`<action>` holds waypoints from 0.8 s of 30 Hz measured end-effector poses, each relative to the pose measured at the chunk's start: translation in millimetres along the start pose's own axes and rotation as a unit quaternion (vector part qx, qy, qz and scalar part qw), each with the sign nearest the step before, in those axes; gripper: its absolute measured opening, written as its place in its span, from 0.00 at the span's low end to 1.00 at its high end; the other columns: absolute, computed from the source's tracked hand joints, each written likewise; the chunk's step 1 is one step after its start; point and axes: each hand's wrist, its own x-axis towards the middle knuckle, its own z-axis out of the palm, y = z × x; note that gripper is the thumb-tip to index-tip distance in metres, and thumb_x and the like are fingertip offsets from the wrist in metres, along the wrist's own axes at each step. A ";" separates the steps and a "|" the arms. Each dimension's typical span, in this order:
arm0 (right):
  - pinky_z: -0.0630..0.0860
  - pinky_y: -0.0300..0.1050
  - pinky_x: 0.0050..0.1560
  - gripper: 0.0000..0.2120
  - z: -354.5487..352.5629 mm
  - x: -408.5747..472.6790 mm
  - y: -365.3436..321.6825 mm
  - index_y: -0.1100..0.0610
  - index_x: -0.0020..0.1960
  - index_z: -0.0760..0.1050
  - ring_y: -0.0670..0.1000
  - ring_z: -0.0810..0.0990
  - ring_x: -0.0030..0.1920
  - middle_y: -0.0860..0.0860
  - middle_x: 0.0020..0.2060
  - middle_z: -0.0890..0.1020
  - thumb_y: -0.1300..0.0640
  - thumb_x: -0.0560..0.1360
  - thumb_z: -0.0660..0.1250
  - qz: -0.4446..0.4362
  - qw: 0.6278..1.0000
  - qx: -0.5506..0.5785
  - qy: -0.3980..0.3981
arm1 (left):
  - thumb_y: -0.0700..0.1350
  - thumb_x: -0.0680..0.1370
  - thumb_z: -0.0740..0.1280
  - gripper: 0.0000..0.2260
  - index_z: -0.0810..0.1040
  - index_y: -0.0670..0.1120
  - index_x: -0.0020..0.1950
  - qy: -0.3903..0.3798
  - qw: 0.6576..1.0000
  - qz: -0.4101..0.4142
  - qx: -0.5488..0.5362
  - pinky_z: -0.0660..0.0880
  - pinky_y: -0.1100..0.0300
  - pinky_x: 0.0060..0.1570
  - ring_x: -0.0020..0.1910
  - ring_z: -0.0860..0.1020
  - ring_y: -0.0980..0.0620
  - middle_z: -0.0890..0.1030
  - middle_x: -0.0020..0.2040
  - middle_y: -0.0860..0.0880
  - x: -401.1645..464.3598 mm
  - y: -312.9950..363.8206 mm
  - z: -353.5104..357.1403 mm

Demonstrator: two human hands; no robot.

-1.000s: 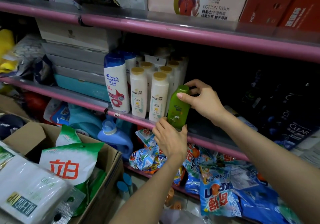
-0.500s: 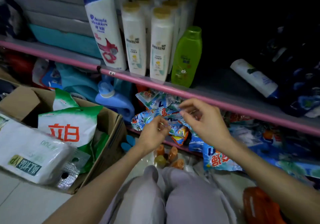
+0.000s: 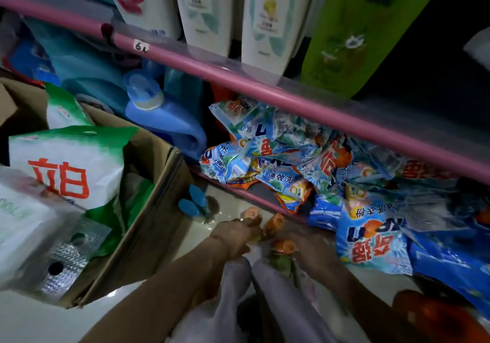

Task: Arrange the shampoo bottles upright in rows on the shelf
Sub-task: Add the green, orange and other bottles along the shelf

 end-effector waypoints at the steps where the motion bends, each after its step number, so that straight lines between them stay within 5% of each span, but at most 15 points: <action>1: 0.67 0.43 0.68 0.22 8.0 5.7 1.0 0.42 0.72 0.65 0.49 0.70 0.69 0.46 0.72 0.68 0.57 0.79 0.56 0.009 1.000 -0.020 -0.022 | 0.45 0.78 0.64 0.24 0.63 0.55 0.73 0.001 1.000 0.004 0.013 0.72 0.51 0.57 0.63 0.73 0.43 0.71 0.67 0.46 4.6 0.3 3.5; 8: 0.73 0.48 0.61 0.20 42.2 20.4 12.1 0.48 0.72 0.63 0.53 0.75 0.64 0.51 0.67 0.69 0.55 0.80 0.53 0.042 0.995 -0.067 -0.061 | 0.45 0.83 0.52 0.19 0.60 0.51 0.74 -0.034 0.992 0.063 0.108 0.72 0.48 0.52 0.59 0.75 0.37 0.69 0.68 0.40 23.7 5.9 18.3; 15: 0.73 0.43 0.51 0.12 8.2 -32.9 19.1 0.52 0.61 0.75 0.53 0.80 0.55 0.52 0.55 0.80 0.54 0.77 0.63 0.123 0.981 0.104 0.112 | 0.45 0.78 0.63 0.15 0.69 0.47 0.64 -0.004 0.997 -0.014 0.073 0.72 0.53 0.49 0.56 0.77 0.42 0.77 0.58 0.43 -11.2 -10.4 -15.6; 19: 0.69 0.43 0.41 0.04 -40.0 -107.5 2.4 0.44 0.43 0.76 0.54 0.81 0.45 0.47 0.39 0.78 0.51 0.72 0.71 0.142 0.945 0.207 0.208 | 0.53 0.72 0.67 0.14 0.73 0.50 0.56 0.101 0.986 -0.045 -0.127 0.72 0.57 0.49 0.55 0.77 0.47 0.78 0.54 0.49 -70.3 -16.6 -45.8; 24: 0.77 0.46 0.40 0.06 -101.9 -205.8 -22.7 0.44 0.41 0.77 0.55 0.83 0.39 0.51 0.35 0.84 0.46 0.68 0.74 0.215 0.836 0.373 0.341 | 0.42 0.70 0.73 0.10 0.77 0.52 0.47 0.290 0.896 -0.029 -0.336 0.72 0.69 0.44 0.43 0.77 0.55 0.77 0.42 0.56 -138.8 -1.6 -91.6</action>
